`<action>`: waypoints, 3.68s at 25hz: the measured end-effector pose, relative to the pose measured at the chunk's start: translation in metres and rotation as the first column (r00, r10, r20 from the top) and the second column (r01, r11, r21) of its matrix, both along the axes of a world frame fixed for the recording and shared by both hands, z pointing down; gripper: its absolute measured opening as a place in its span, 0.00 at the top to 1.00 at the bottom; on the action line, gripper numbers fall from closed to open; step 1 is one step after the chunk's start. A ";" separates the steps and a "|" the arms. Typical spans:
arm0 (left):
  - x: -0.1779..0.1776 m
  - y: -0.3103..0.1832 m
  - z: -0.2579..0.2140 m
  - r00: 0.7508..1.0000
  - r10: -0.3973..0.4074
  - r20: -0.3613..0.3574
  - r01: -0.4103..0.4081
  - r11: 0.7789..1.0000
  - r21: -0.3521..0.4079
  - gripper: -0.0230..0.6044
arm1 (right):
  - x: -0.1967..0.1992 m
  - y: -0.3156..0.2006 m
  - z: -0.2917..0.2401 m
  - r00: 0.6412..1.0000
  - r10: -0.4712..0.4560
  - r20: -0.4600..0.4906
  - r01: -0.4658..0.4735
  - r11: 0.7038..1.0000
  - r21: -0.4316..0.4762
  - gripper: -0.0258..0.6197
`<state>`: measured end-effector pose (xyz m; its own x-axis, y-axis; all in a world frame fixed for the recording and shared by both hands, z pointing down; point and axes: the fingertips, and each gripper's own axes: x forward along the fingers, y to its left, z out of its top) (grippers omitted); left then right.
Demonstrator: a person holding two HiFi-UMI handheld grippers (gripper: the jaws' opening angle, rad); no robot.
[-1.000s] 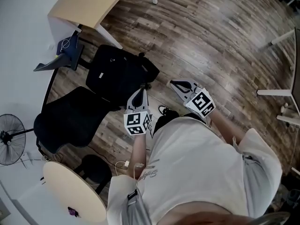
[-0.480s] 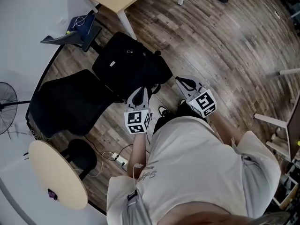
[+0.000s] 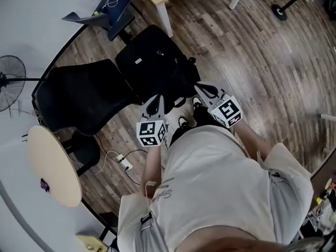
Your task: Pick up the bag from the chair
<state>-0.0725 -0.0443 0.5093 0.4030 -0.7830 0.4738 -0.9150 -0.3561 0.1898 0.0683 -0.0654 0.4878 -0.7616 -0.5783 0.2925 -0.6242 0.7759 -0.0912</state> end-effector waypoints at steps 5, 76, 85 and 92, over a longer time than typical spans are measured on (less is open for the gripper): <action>-0.007 -0.022 -0.017 0.994 -0.104 -0.011 0.105 0.994 0.025 0.92 | 0.005 -0.037 0.017 0.994 -0.102 -0.031 0.102 0.995 -0.003 0.97; -0.006 0.070 0.306 0.949 0.172 -0.263 -0.289 0.803 -0.521 0.70 | -0.009 -0.002 0.306 0.759 -0.645 -0.095 0.391 0.567 -0.725 0.81; 0.000 0.070 0.301 0.929 0.174 -0.328 -0.331 0.789 -0.518 0.70 | -0.011 0.017 0.294 0.684 -0.725 0.076 0.486 0.375 -0.789 0.75; -0.002 0.070 0.291 0.892 0.158 -0.423 -0.383 0.762 -0.522 0.71 | -0.052 0.036 0.322 0.644 -0.765 -0.006 0.487 0.416 -0.768 0.72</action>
<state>-0.0742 0.0258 0.8006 0.7726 -0.2355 0.5896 -0.6349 -0.2972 0.7132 0.0162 -0.0293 0.8095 -0.5994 0.4857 0.6363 -0.0784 0.7554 -0.6505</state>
